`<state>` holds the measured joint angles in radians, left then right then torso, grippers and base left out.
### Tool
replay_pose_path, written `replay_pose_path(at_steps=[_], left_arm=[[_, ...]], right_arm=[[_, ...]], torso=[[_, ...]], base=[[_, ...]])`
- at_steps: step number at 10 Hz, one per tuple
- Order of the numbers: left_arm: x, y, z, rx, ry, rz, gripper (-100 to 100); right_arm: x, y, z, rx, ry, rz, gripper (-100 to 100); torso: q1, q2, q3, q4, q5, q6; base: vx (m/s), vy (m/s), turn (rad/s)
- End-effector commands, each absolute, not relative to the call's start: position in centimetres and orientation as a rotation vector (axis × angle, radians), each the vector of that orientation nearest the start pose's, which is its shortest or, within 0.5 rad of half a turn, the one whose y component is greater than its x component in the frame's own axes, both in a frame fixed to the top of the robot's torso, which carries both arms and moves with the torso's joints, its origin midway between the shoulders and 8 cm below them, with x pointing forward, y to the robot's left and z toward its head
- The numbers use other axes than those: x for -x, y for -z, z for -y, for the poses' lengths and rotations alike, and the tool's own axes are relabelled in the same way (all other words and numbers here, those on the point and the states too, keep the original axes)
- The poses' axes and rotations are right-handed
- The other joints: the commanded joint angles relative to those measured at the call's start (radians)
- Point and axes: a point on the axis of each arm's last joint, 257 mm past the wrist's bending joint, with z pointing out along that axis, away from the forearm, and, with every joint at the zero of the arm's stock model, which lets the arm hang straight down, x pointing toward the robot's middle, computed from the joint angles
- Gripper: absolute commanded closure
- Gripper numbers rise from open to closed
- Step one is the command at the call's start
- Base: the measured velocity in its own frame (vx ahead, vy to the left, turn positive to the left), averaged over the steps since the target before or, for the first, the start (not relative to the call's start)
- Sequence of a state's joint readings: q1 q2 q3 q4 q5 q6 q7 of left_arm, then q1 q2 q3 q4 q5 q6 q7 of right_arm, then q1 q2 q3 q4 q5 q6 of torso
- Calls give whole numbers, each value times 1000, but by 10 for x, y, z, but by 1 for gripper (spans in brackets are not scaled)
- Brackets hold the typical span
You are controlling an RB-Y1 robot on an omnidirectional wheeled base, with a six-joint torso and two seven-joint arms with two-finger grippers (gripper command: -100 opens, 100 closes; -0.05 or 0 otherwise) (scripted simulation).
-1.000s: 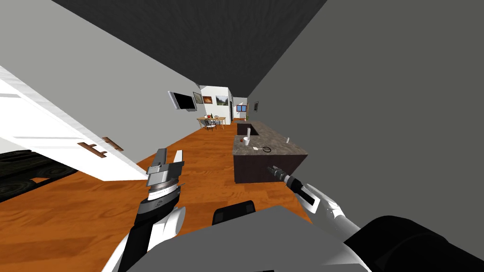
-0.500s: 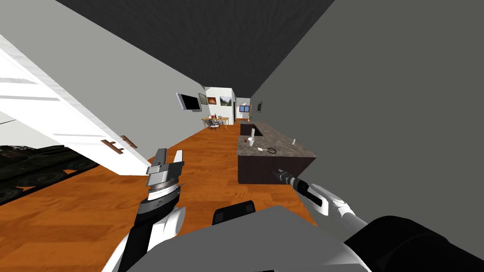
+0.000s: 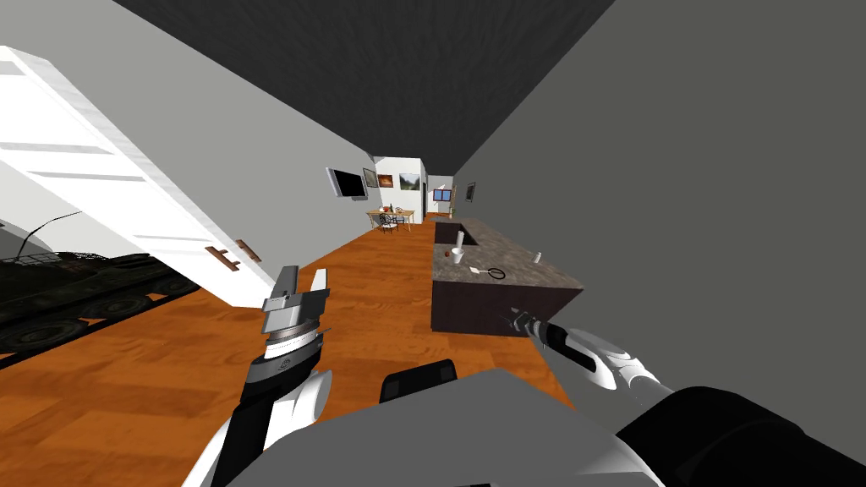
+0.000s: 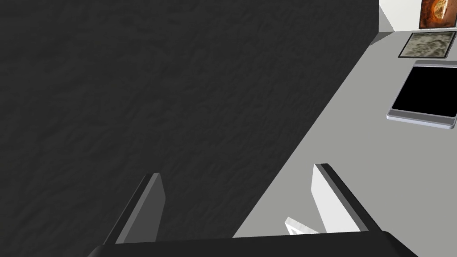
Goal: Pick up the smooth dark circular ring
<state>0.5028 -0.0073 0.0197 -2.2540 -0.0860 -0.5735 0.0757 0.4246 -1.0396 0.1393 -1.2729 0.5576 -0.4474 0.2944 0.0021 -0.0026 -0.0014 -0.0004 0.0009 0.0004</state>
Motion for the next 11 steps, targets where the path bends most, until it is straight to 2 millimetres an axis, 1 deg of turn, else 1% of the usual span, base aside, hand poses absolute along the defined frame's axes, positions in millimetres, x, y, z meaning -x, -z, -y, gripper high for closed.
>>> replay_pose_path(at_steps=[1, 3, 4, 5, 6, 7, 9, 11], left_arm=[[-337, -25, -274, 597, 1312, -611, 0], [-337, -25, -274, 597, 1312, -611, 0], [-337, -25, -274, 597, 1312, -611, 0], [-337, -25, -274, 597, 1311, -611, 0], [-337, -25, -274, 597, 1312, -611, 0], [-337, -25, -274, 597, 1312, -611, 0], [-337, -25, -274, 597, 1311, -611, 0], [-337, -25, -274, 597, 1311, -611, 0]], right_arm=[[-297, 380, 552, 430, 69, -2253, -100], [-275, 383, 593, 557, 185, -2323, -100], [-276, 380, 597, 568, 195, -2323, -100], [-269, 377, 613, 640, 244, -2346, -100], [-256, 375, 637, 698, 306, -2380, -100], [-256, 375, 637, 698, 306, -2380, -100], [-237, 367, 671, 817, 400, -2428, -100], [-219, 358, 699, 924, 476, -2466, -100]], torso=[[0, 0, 0, 0, 0, 0], [1, -2, -1, 0, 0, 0], [1, -4, -2, -1, 0, 0], [1, -4, -2, -1, 0, 0], [1, -4, -2, -1, 0, 0], [1, -5, -3, -1, 0, -1], [-1, -3, -2, -1, 0, 0], [0, -7, -4, -1, 0, 0]], base=[[46, 45, 85], [104, 63, 120], [112, 49, 56], [106, 54, 89], [129, 53, 152], [103, 24, 37], [111, 20, 94], [165, 32, 129]])
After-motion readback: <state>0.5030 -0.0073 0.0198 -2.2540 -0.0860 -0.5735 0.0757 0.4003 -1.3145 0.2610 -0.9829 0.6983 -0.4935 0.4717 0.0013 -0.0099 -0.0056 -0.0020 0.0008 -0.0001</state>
